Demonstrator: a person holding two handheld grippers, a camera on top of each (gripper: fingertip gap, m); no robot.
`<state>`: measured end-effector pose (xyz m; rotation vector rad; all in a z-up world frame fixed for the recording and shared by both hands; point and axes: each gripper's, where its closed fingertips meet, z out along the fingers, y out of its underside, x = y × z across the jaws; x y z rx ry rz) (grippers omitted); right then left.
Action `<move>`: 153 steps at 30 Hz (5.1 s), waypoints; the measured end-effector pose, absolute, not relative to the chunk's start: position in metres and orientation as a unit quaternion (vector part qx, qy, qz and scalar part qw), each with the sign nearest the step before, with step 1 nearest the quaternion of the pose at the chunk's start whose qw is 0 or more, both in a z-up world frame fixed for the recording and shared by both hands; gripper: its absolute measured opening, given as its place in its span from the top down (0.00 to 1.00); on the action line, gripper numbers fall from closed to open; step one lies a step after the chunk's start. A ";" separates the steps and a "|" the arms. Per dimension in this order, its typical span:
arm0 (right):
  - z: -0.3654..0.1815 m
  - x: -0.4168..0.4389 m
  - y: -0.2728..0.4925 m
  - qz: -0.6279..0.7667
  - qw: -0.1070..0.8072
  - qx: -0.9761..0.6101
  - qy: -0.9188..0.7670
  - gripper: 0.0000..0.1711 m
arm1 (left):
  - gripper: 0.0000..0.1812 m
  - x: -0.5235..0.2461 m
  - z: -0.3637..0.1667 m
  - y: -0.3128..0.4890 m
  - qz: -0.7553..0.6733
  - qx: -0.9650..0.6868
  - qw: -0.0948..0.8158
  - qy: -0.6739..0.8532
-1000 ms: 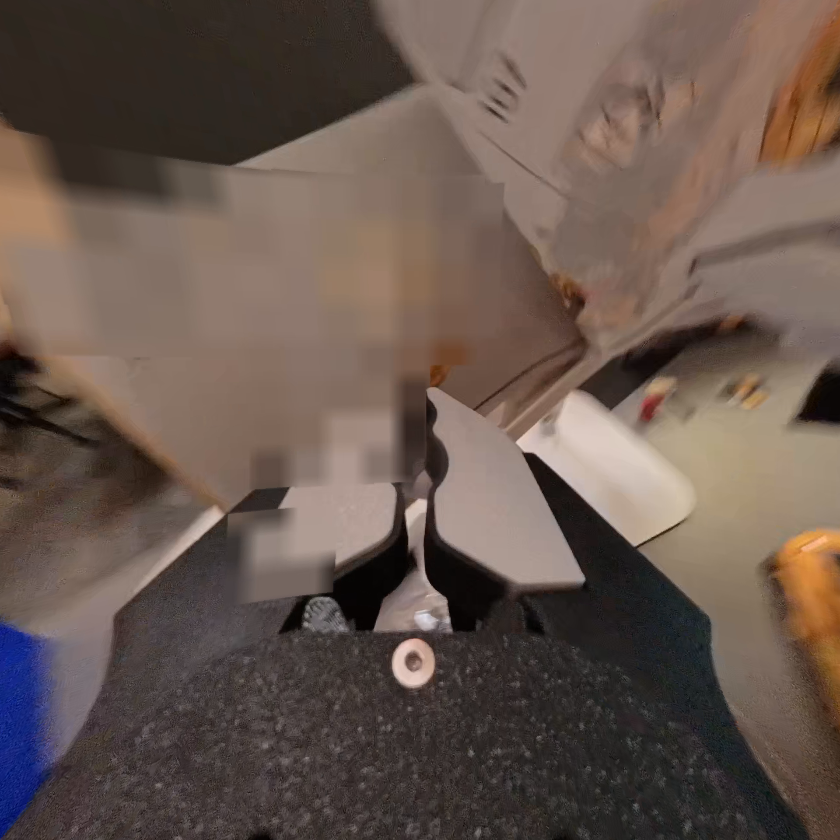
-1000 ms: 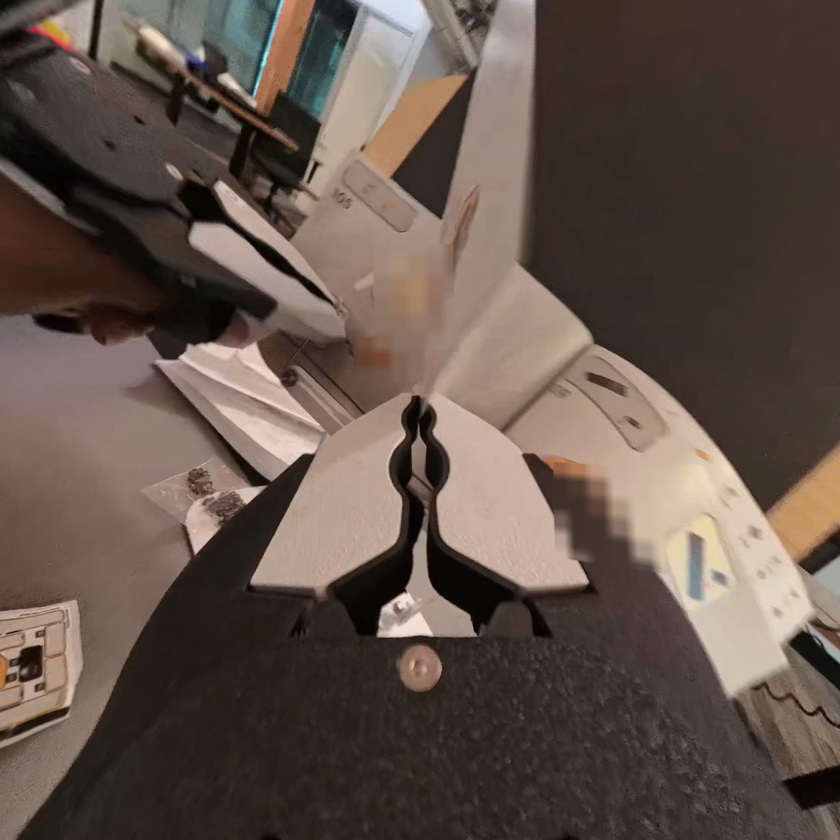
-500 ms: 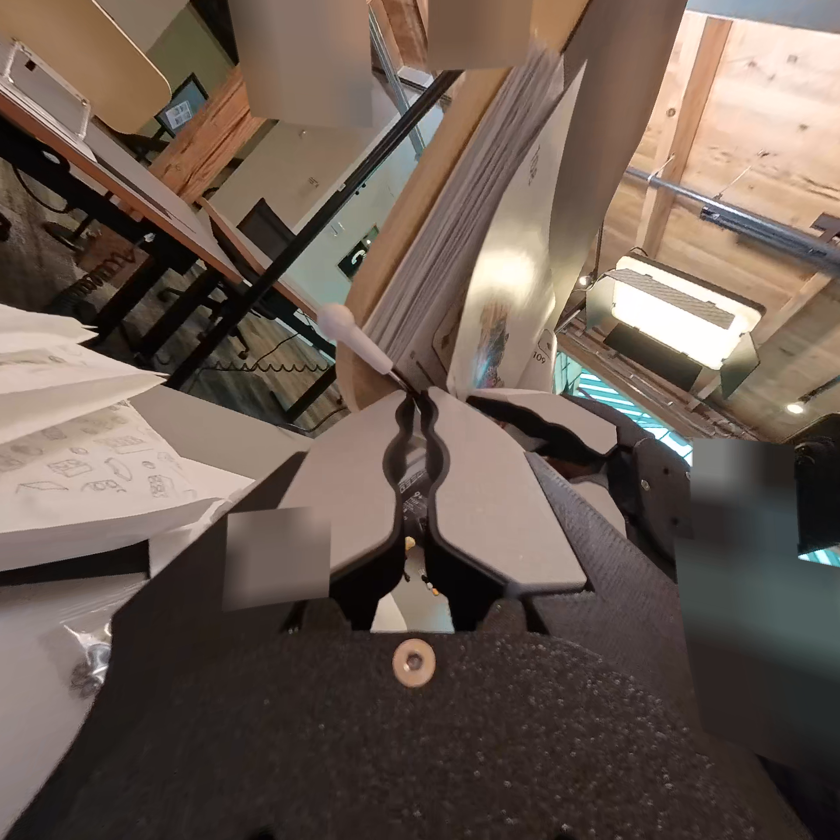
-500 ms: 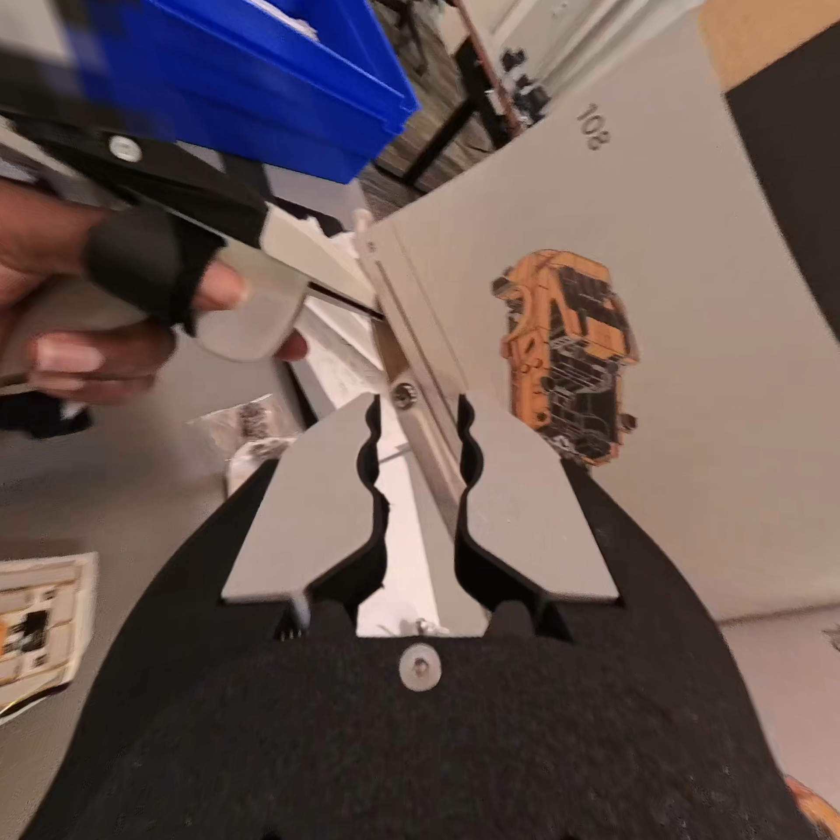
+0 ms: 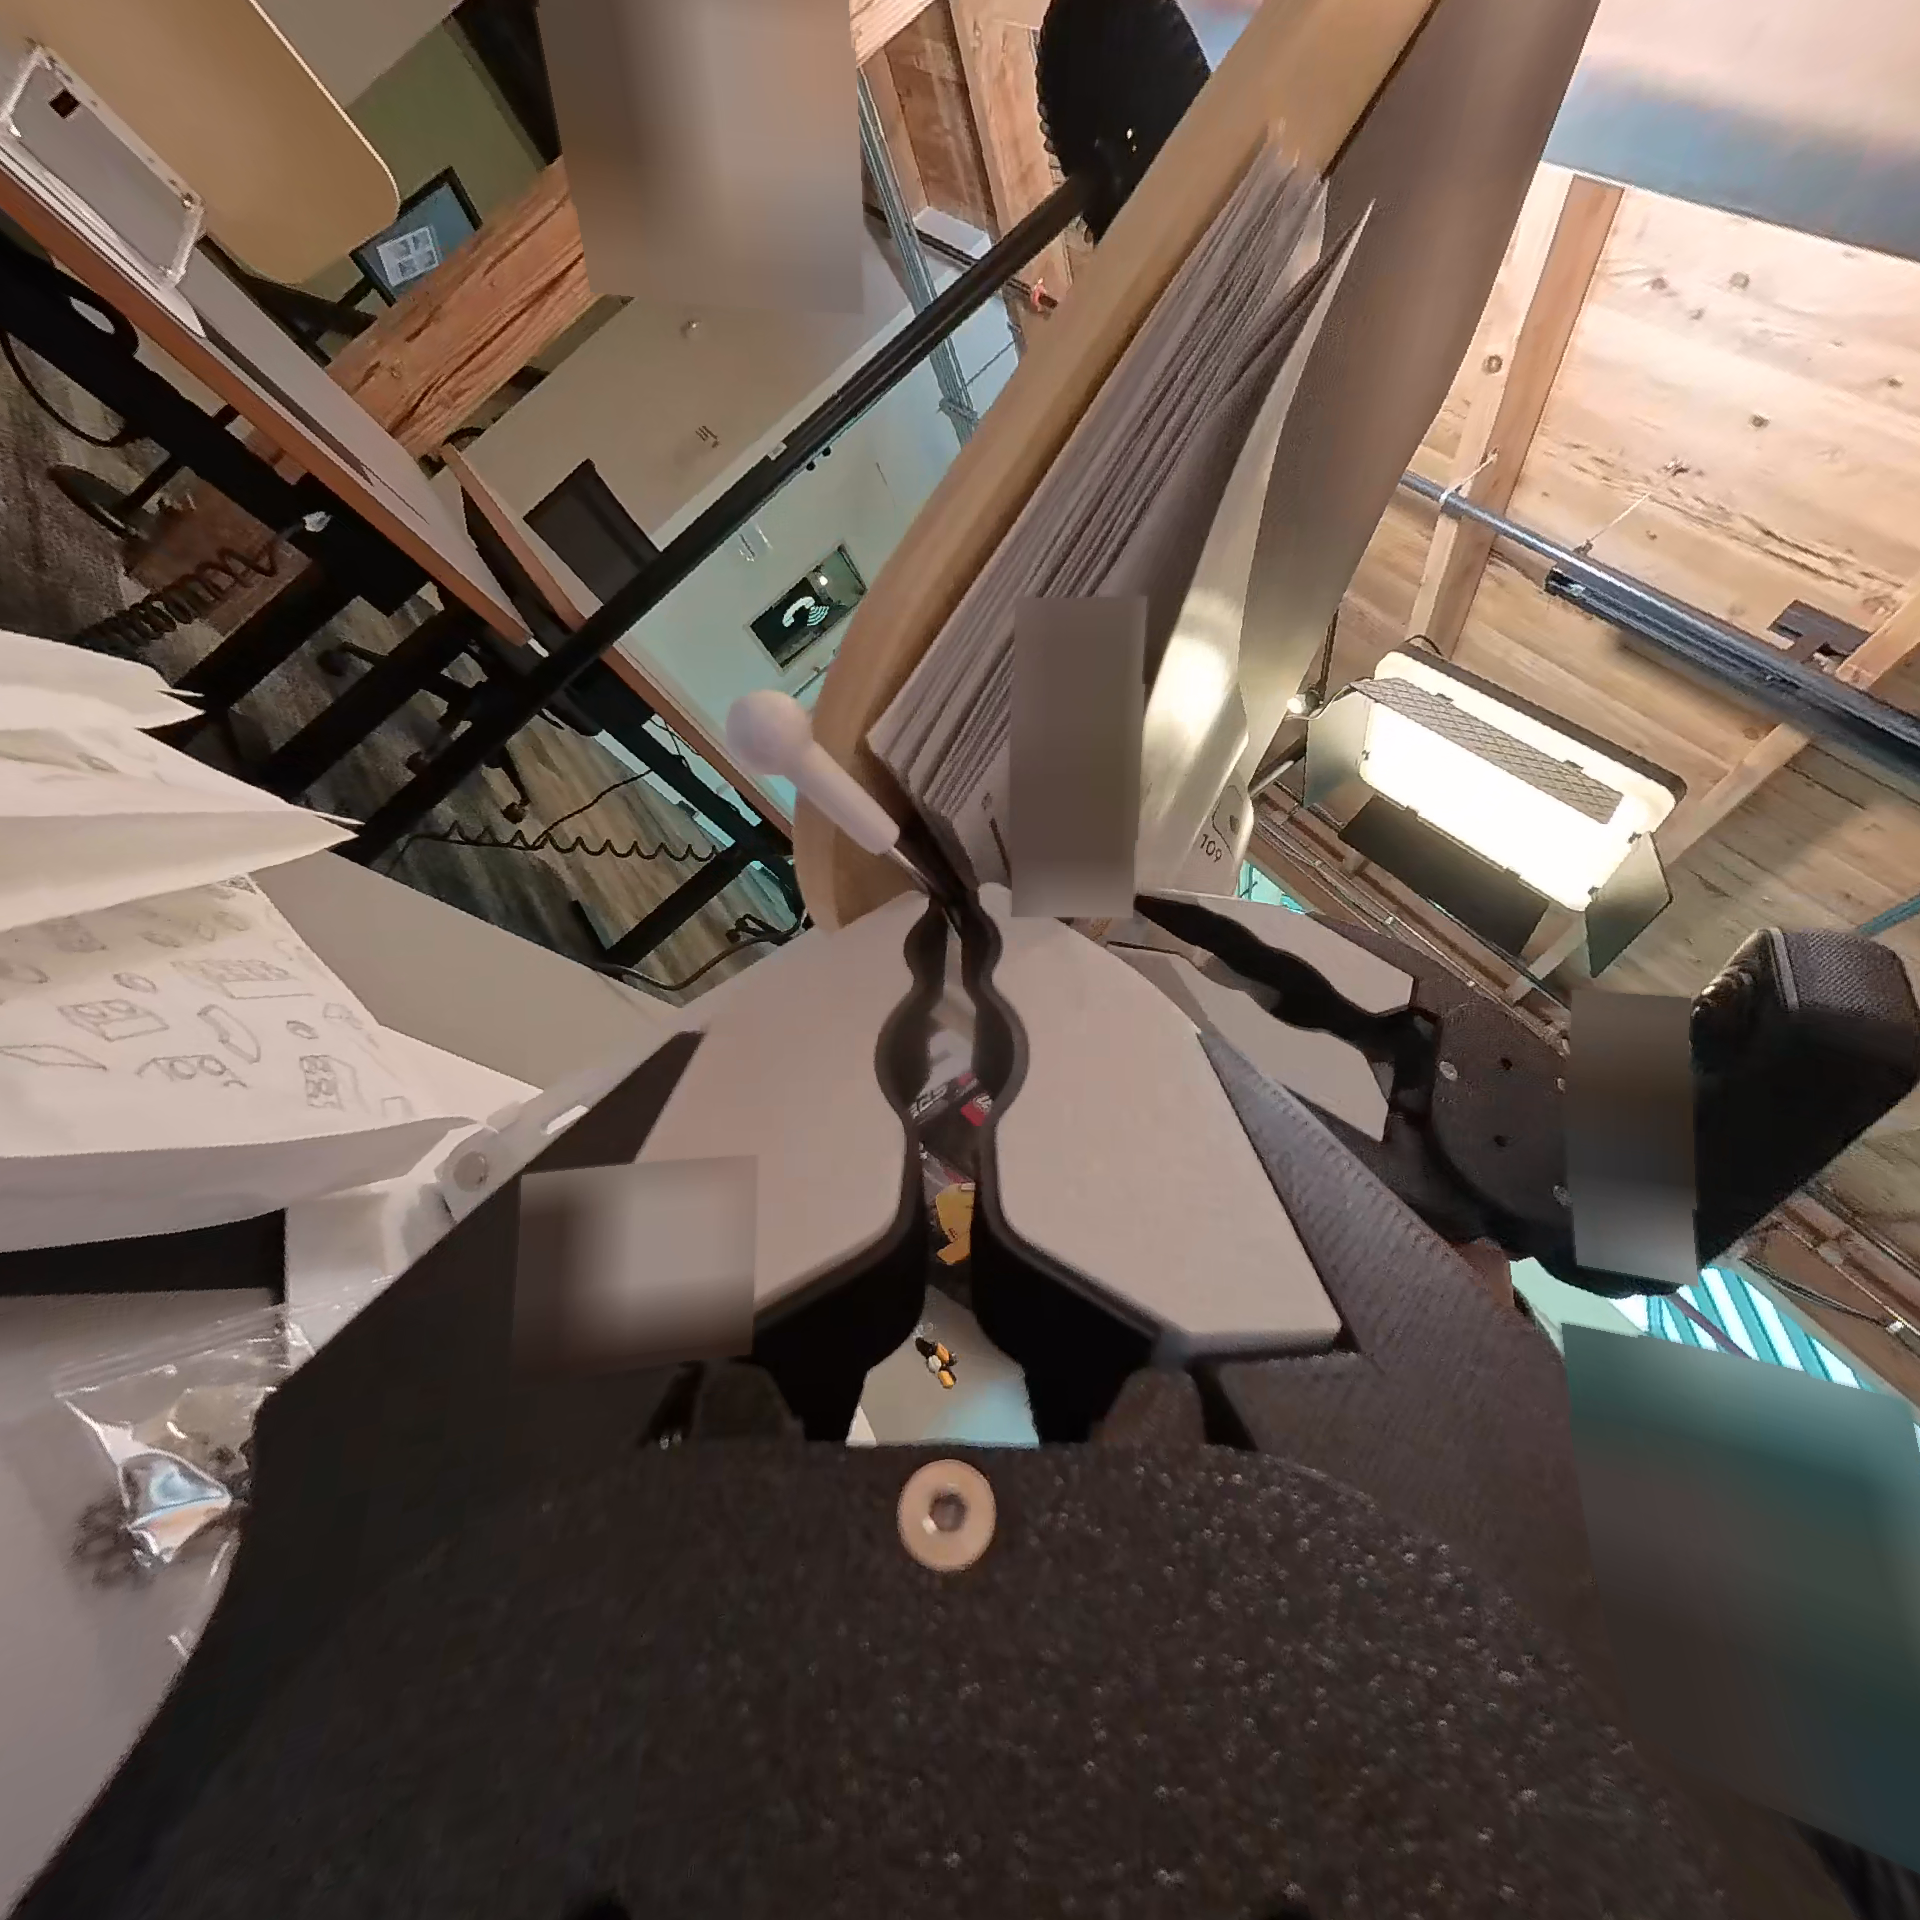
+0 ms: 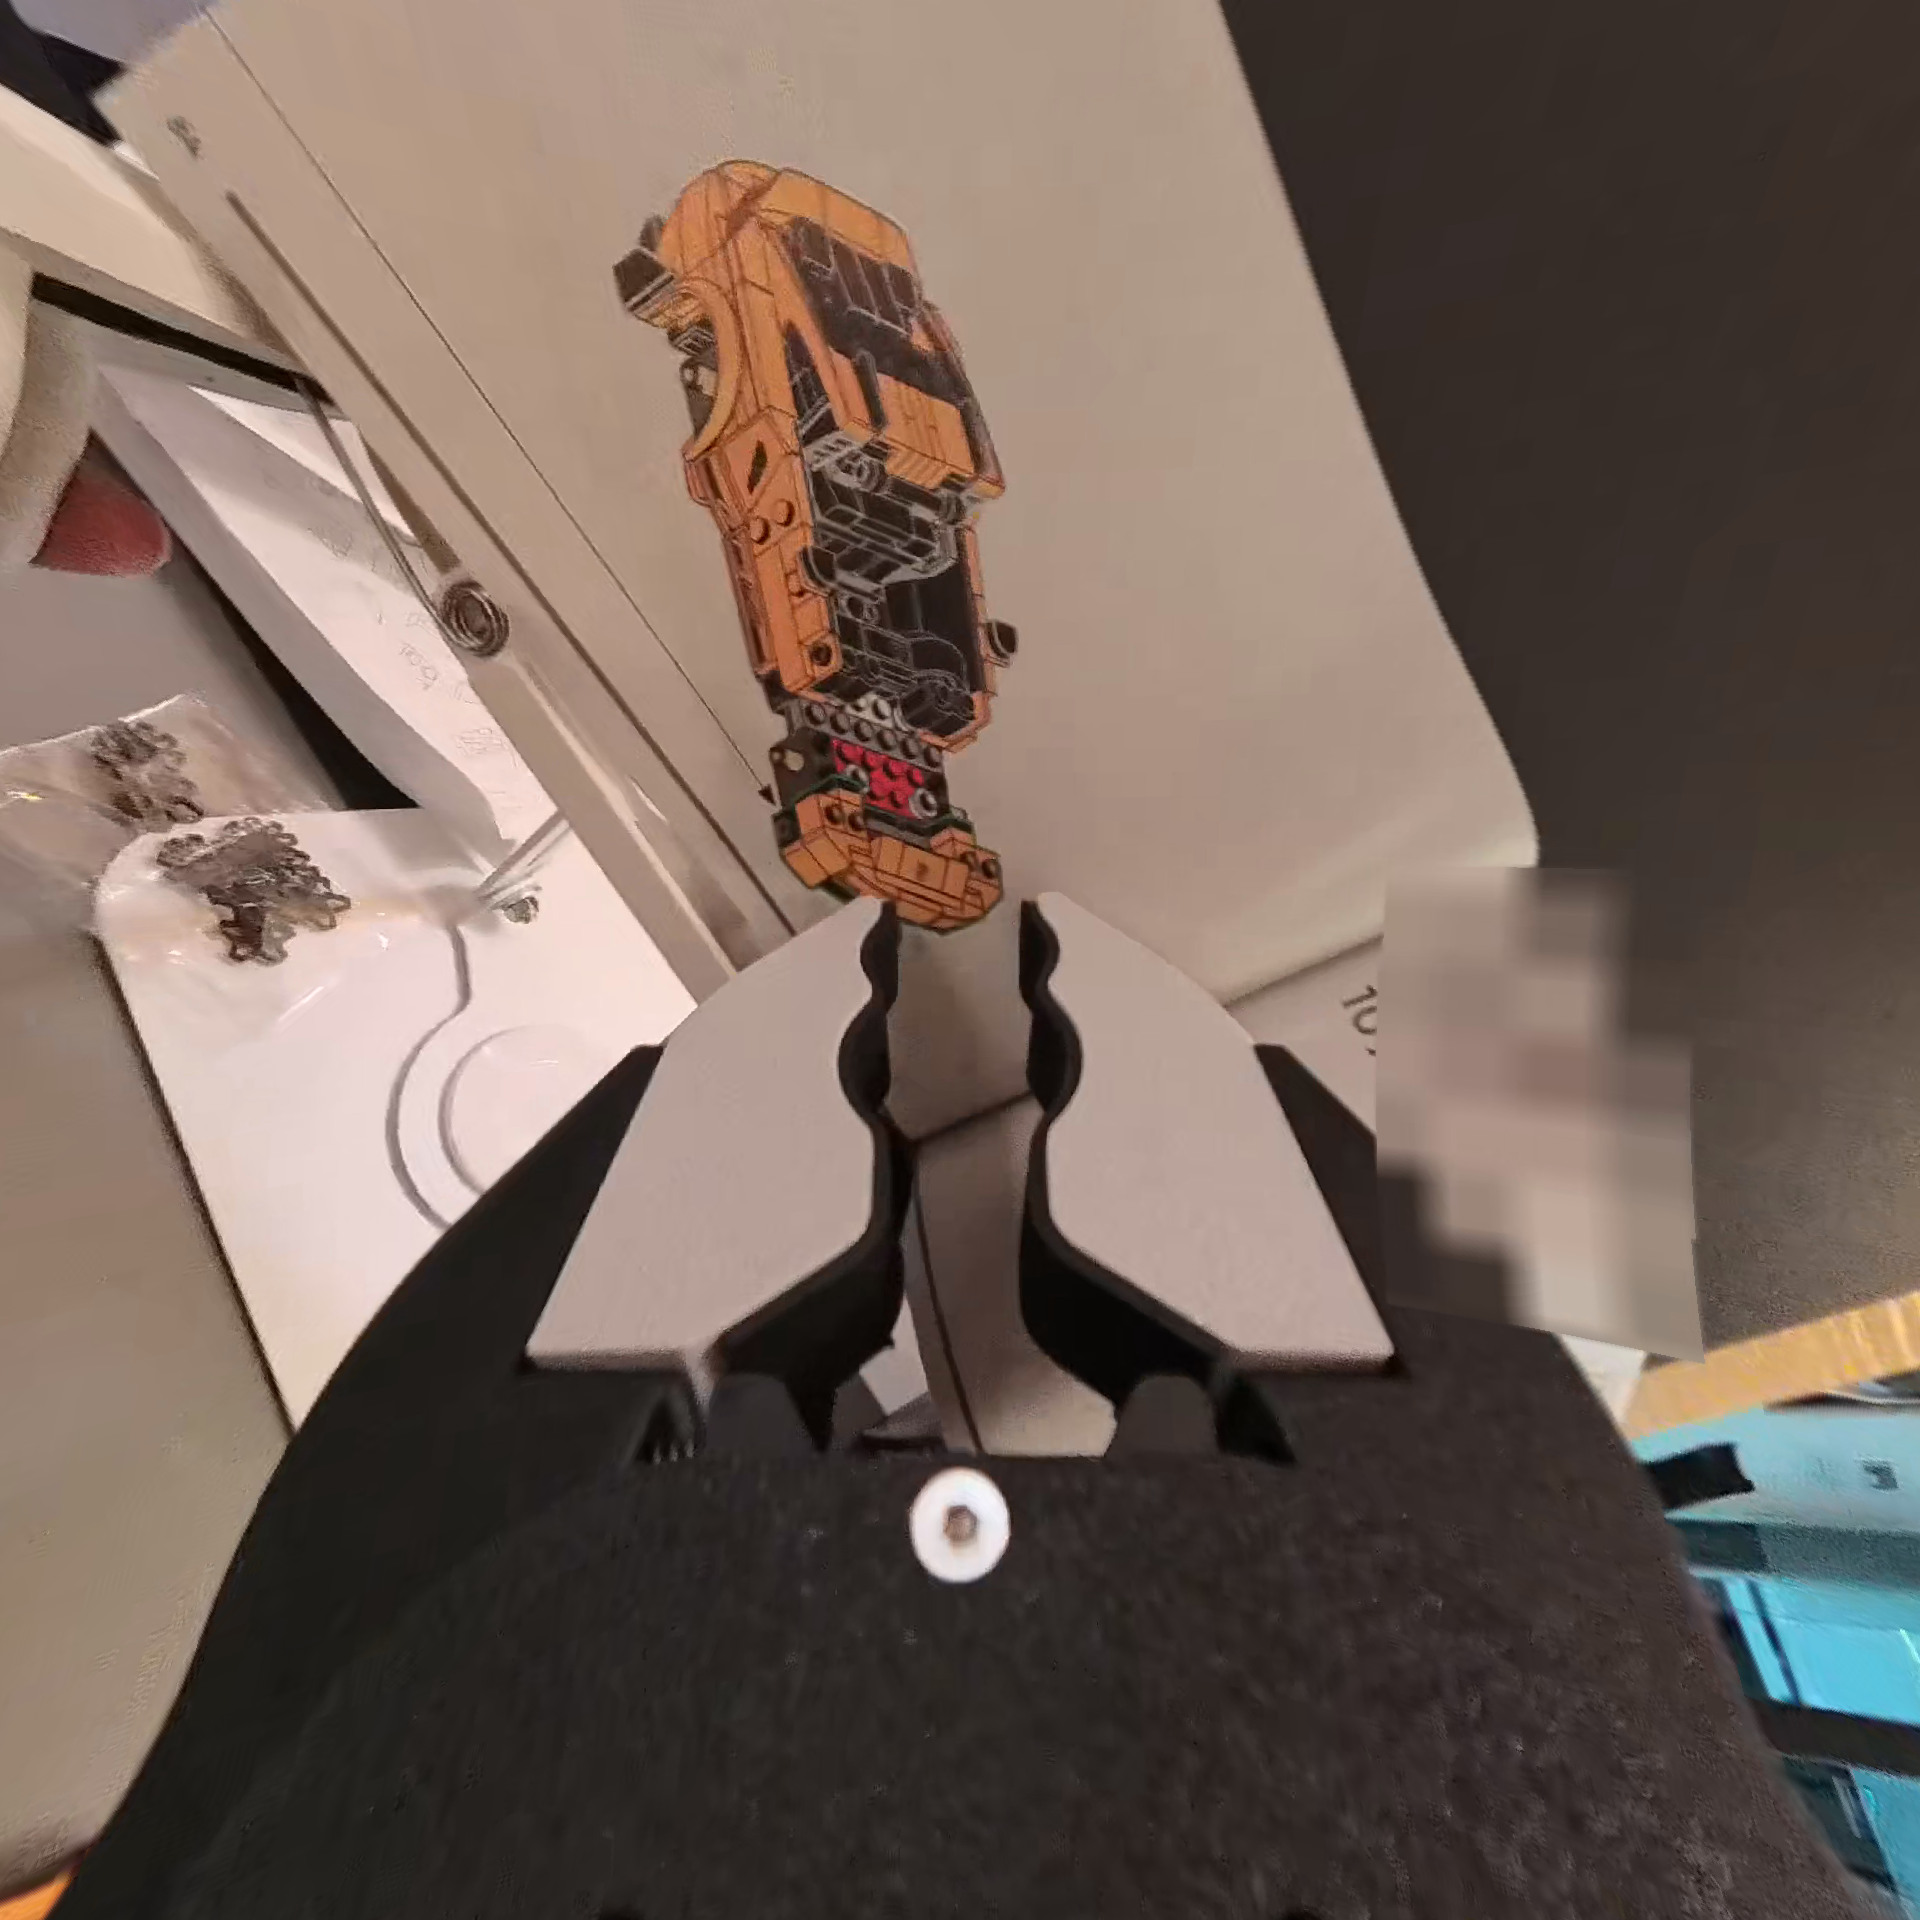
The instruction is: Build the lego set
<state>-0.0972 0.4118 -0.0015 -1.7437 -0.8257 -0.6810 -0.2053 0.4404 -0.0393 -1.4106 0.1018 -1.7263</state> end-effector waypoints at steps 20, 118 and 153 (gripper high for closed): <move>-0.007 -0.113 0.414 -0.137 0.577 -0.754 -0.284 0.88 | 0.98 -0.206 -0.048 0.433 -0.727 -0.540 0.425 -0.022; 0.053 0.003 0.272 0.327 0.652 -0.618 -0.291 0.74 | 0.98 -0.206 -0.048 0.431 -0.727 -0.537 0.428 0.003; -0.020 -0.157 0.399 -0.087 0.498 -0.732 -0.457 0.75 | 0.99 -0.206 -0.052 0.428 -0.758 -0.505 0.413 -0.027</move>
